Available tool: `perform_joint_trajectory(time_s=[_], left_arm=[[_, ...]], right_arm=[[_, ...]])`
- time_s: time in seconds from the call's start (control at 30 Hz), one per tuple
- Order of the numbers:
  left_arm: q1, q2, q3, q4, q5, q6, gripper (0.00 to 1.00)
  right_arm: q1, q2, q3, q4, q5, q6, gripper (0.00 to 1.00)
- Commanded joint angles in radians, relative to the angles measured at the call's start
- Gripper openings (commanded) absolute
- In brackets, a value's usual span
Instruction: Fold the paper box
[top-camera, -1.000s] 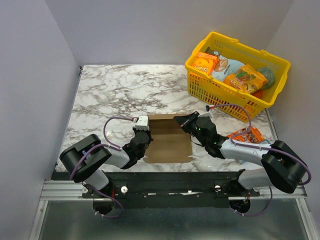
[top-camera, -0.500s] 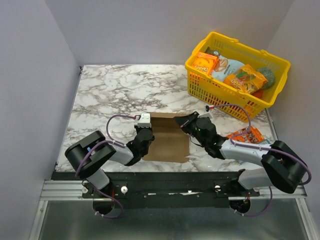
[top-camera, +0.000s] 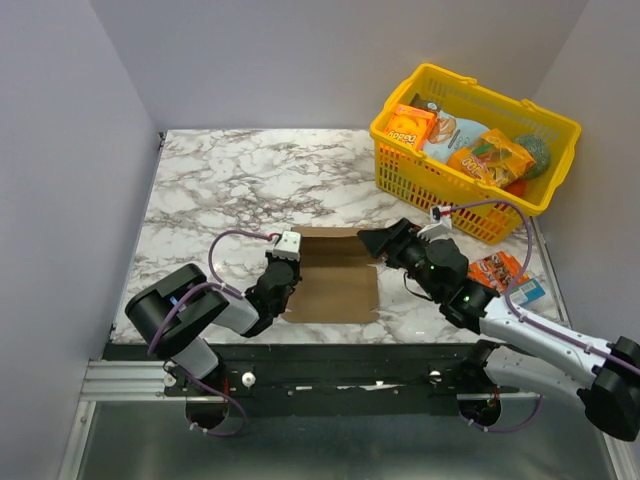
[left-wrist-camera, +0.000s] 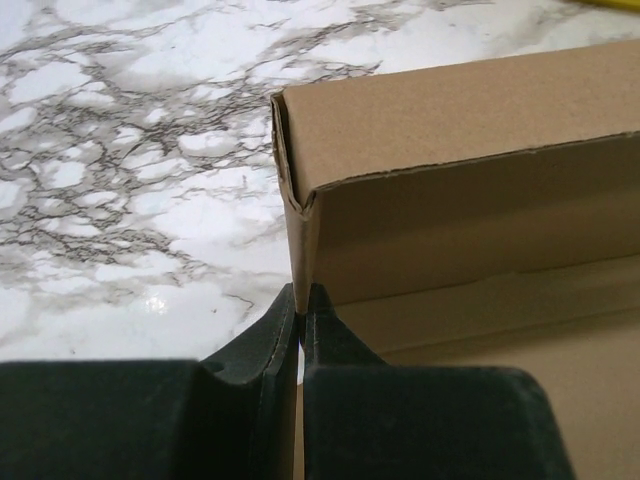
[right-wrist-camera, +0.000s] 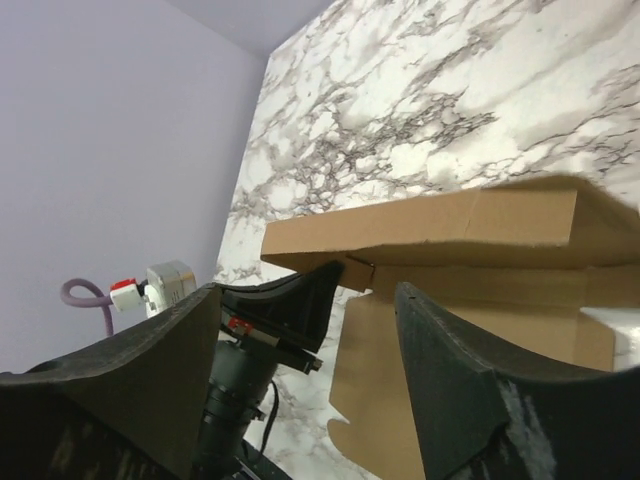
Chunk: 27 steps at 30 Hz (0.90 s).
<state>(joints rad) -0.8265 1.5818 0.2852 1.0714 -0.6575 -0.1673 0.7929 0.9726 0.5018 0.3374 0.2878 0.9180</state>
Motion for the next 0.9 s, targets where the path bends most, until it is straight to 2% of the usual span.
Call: perform_joint_trajectory(time_s=[0.0, 0.07, 0.1, 0.17, 0.2, 0.3, 0.4, 0.53, 0.57, 0.6, 0.7, 0.77, 0.87], left_arm=[[0.0, -0.062, -0.017, -0.033, 0.134, 0.035, 0.0], [0.0, -0.088, -0.017, -0.085, 0.15, 0.005, 0.06], [0.0, -0.095, -0.014, -0.103, 0.154, -0.006, 0.17], [0.0, -0.129, -0.004, -0.172, 0.173, -0.037, 0.26], [0.001, -0.138, -0.003, -0.186, 0.182, -0.043, 0.36], [0.001, -0.178, 0.0, -0.235, 0.209, -0.064, 0.48], [0.001, -0.215, 0.011, -0.295, 0.234, -0.072, 0.57], [0.001, -0.319, 0.013, -0.468, 0.242, -0.138, 0.68], [0.001, -0.345, 0.003, -0.491, 0.24, -0.153, 0.71], [0.004, -0.374, -0.009, -0.513, 0.246, -0.169, 0.78], [0.041, -0.491, -0.038, -0.606, 0.288, -0.247, 0.86], [0.101, -0.552, -0.047, -0.645, 0.39, -0.265, 0.87], [0.208, -0.574, -0.031, -0.674, 0.528, -0.287, 0.88]], right_arm=[[0.006, -0.086, 0.067, -0.265, 0.042, -0.183, 0.81], [0.006, -0.103, 0.09, -0.325, 0.047, -0.195, 0.82], [0.006, -0.112, 0.096, -0.327, 0.034, -0.218, 0.82], [0.006, -0.117, 0.116, -0.327, 0.019, -0.225, 0.83], [0.006, -0.115, 0.125, -0.327, 0.005, -0.226, 0.83], [0.006, -0.091, 0.155, -0.327, -0.038, -0.243, 0.83], [0.008, -0.075, 0.158, -0.325, -0.058, -0.249, 0.82], [0.006, -0.098, 0.147, -0.324, -0.061, -0.257, 0.83], [0.006, -0.107, 0.147, -0.324, -0.061, -0.26, 0.84], [0.008, -0.107, 0.15, -0.324, -0.061, -0.274, 0.87], [-0.01, -0.088, 0.175, -0.334, -0.067, -0.318, 0.93], [-0.041, -0.066, 0.23, -0.426, -0.085, -0.338, 0.93], [-0.144, 0.006, 0.3, -0.514, -0.215, -0.37, 0.92]])
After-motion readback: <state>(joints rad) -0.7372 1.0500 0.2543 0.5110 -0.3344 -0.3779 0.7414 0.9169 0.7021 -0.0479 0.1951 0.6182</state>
